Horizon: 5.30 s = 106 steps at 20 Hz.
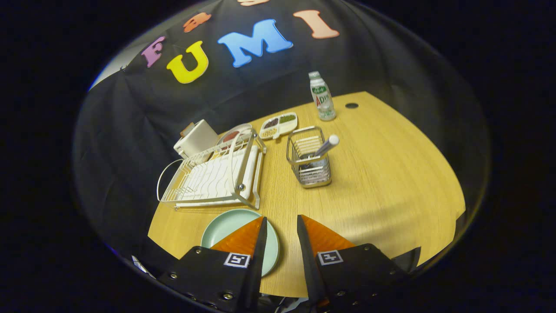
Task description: Take the plate from the dish rack, then take the spoon from the basket and place it into the plate.
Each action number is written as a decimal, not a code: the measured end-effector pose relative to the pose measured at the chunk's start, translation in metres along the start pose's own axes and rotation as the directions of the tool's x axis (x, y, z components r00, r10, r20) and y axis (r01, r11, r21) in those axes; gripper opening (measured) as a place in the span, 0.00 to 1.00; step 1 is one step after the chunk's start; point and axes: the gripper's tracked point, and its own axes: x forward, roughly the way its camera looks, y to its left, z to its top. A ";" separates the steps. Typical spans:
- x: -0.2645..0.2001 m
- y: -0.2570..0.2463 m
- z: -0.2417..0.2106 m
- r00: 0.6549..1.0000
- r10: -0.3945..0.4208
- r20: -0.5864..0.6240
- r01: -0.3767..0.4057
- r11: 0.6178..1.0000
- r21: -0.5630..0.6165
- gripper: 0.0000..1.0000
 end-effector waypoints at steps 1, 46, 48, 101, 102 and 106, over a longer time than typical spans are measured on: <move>-0.005 -0.003 0.014 0.998 -0.001 0.061 0.004 0.999 -0.047 0.42; 0.069 -0.050 0.094 0.859 0.026 0.511 0.120 0.961 -0.250 0.05; 0.059 -0.047 0.099 0.858 0.025 0.514 0.115 0.964 -0.239 0.05; 0.017 0.171 -0.022 0.962 0.273 0.020 -0.237 0.869 -0.434 0.05; 0.020 0.175 -0.025 0.959 0.283 0.013 -0.249 0.864 -0.437 0.05; 0.030 0.180 -0.038 0.954 0.299 -0.019 -0.275 0.846 -0.457 0.05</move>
